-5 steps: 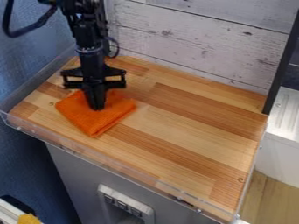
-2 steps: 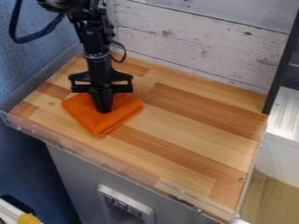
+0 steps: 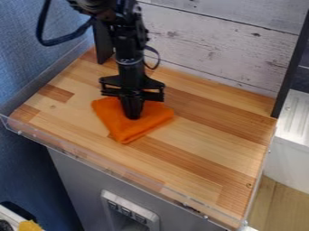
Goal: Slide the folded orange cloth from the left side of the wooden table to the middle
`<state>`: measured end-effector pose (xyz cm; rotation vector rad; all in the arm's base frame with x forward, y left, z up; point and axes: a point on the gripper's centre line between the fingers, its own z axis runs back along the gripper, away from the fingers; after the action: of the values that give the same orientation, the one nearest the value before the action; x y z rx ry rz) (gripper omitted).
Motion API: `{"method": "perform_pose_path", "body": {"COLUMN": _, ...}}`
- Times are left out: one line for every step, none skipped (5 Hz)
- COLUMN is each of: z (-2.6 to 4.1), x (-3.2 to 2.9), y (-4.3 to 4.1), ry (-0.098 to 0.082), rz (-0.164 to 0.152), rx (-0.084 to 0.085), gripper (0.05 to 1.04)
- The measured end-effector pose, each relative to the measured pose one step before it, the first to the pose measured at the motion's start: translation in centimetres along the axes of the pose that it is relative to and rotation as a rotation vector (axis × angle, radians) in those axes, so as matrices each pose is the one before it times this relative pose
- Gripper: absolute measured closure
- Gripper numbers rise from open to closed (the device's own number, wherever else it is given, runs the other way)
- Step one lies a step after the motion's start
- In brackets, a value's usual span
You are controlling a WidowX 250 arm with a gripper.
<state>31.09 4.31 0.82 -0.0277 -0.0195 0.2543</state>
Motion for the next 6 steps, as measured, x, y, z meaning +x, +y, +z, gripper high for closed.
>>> {"method": "perform_pose_path", "body": {"z": 0.003, "x": -0.265, "y": -1.959, "ry": 0.0034, "rz": -0.0752, "rx": -0.0009, "gripper": 1.024}}
{"method": "perform_pose_path", "body": {"z": -0.023, "x": -0.525, "y": -1.87, "ry": 0.0199, "rz": -0.0599, "rx": 0.0043, "gripper": 1.024}}
{"method": "perform_pose_path", "body": {"z": 0.013, "x": -0.349, "y": -1.676, "ry": 0.0114, "rz": -0.0414, "rx": 0.0083, "gripper": 1.024}}
{"method": "perform_pose_path", "body": {"z": 0.015, "x": -0.157, "y": -1.186, "ry": 0.0039, "rz": -0.0345, "rx": 0.0128, "gripper": 1.0}}
{"method": "perform_pose_path", "body": {"z": 0.869, "x": -0.6, "y": -0.746, "ry": 0.0219, "rz": -0.0344, "rx": 0.0118, "gripper": 0.848}}
{"method": "perform_pose_path", "body": {"z": 0.583, "x": 0.028, "y": -0.01, "ry": -0.0079, "rz": -0.0217, "rx": 0.0017, "gripper": 0.599}}
